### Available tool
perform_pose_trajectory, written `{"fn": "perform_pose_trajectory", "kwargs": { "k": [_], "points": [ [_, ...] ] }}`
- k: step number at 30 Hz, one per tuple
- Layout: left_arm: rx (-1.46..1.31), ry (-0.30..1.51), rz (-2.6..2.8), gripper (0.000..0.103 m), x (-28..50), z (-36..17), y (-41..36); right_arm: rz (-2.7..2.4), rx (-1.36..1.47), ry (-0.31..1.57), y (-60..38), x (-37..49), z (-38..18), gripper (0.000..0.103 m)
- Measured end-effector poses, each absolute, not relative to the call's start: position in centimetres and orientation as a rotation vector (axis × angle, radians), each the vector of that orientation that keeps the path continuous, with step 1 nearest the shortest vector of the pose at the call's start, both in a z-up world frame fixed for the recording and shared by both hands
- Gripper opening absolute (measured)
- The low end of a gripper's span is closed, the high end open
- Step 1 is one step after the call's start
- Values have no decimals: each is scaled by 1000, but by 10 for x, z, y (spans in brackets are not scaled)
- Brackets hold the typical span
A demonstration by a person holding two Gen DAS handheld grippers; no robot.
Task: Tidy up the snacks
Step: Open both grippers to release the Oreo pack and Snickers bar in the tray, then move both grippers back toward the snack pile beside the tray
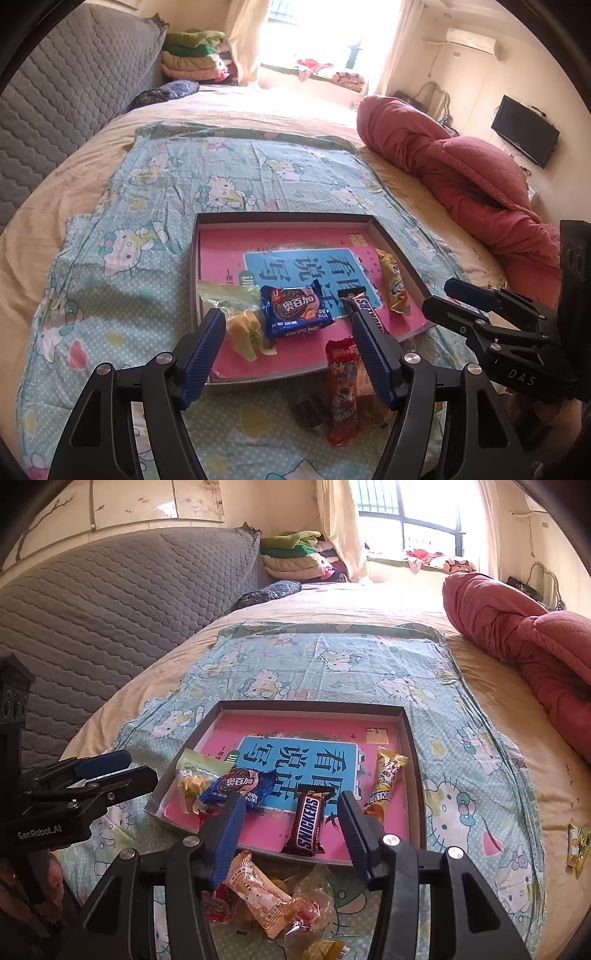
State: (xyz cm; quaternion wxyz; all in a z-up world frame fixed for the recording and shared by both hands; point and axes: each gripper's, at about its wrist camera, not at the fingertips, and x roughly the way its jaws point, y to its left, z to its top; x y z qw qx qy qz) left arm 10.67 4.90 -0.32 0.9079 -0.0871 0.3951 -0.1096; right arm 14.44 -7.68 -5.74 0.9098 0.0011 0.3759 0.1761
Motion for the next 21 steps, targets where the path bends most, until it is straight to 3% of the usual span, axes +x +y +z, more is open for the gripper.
{"fn": "perform_pose_trajectory", "kwargs": {
  "k": [21],
  "points": [
    [-164, 857, -196, 73, 78, -5, 31, 435, -85, 776, -76, 123, -63, 54]
  ]
}}
